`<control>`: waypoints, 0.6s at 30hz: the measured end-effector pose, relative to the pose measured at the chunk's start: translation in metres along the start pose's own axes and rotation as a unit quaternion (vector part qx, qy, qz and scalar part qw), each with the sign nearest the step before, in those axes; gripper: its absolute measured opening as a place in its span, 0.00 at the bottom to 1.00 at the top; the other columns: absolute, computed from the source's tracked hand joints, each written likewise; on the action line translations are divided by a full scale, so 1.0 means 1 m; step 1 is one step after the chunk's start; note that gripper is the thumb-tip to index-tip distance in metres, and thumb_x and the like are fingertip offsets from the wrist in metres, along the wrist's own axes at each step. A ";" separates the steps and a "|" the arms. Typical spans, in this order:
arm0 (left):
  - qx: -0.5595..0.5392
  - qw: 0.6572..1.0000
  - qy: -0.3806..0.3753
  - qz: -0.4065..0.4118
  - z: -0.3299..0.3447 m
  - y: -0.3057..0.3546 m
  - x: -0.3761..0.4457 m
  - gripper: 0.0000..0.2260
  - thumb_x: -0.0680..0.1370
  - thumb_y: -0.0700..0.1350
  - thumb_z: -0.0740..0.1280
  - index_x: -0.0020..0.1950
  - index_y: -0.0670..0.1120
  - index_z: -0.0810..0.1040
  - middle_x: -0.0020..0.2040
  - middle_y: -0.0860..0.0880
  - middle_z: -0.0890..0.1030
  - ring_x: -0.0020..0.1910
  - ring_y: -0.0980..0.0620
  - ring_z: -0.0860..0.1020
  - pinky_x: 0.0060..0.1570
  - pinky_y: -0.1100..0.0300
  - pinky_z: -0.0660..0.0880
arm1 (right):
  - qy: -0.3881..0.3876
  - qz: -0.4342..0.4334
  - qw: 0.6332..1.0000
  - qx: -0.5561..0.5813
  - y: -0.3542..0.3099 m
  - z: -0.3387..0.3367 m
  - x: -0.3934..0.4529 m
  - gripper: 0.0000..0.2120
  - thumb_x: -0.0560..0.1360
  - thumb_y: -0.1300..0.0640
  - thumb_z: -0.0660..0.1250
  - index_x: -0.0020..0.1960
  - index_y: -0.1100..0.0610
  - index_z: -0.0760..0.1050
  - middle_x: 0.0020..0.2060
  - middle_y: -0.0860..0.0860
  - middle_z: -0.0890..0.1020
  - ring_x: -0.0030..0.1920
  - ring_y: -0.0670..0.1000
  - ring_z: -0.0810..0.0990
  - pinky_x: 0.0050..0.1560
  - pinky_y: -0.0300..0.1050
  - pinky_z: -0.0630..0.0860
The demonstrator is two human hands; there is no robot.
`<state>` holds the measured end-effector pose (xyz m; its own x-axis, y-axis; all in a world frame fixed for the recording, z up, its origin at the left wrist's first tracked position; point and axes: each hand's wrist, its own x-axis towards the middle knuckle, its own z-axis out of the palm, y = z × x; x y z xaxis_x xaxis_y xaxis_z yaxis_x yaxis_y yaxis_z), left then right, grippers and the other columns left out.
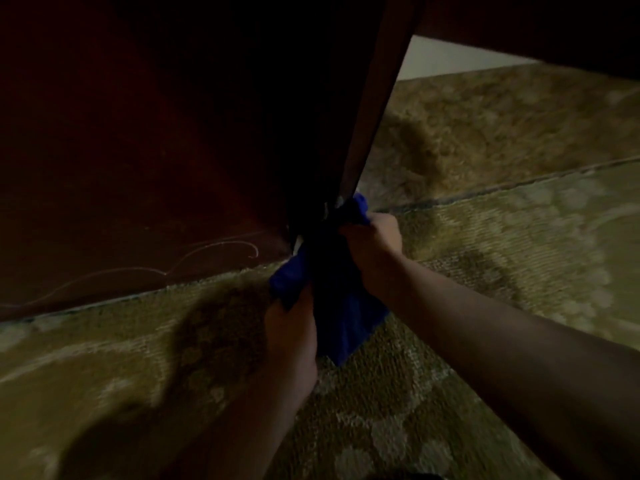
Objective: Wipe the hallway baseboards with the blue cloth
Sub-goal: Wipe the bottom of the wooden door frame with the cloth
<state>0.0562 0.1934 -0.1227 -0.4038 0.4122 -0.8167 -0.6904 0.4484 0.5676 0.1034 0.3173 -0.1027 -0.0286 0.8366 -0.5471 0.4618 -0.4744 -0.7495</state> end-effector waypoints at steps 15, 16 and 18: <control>-0.095 0.989 -0.112 -0.003 -0.018 -0.006 0.008 0.24 0.72 0.52 0.70 0.68 0.52 0.77 0.63 0.47 0.81 0.61 0.44 0.80 0.60 0.41 0.75 | 0.055 -0.069 0.987 -0.133 -0.010 0.006 -0.022 0.09 0.77 0.60 0.59 0.46 0.60 0.78 0.46 0.59 0.82 0.50 0.61 0.79 0.45 0.47 0.72; -0.097 0.989 -0.115 -0.004 -0.018 -0.005 0.007 0.24 0.71 0.52 0.69 0.67 0.52 0.77 0.62 0.47 0.82 0.61 0.43 0.80 0.60 0.41 0.76 | 0.069 -0.068 0.986 -0.139 -0.013 0.007 -0.024 0.10 0.77 0.59 0.59 0.49 0.61 0.78 0.48 0.59 0.82 0.50 0.61 0.79 0.47 0.48 0.73; -0.102 0.986 -0.129 -0.008 -0.019 -0.005 0.008 0.24 0.72 0.53 0.68 0.67 0.52 0.77 0.62 0.47 0.82 0.60 0.43 0.80 0.57 0.42 0.77 | 0.104 -0.139 0.977 -0.123 -0.019 0.003 -0.033 0.09 0.77 0.59 0.60 0.44 0.62 0.78 0.42 0.58 0.82 0.45 0.59 0.80 0.44 0.50 0.76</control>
<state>0.0451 0.1790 -0.1341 -0.2431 0.6062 -0.7573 -0.8125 0.2993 0.5003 0.0927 0.2978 -0.0711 -0.0142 0.9735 -0.2281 0.6613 -0.1619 -0.7325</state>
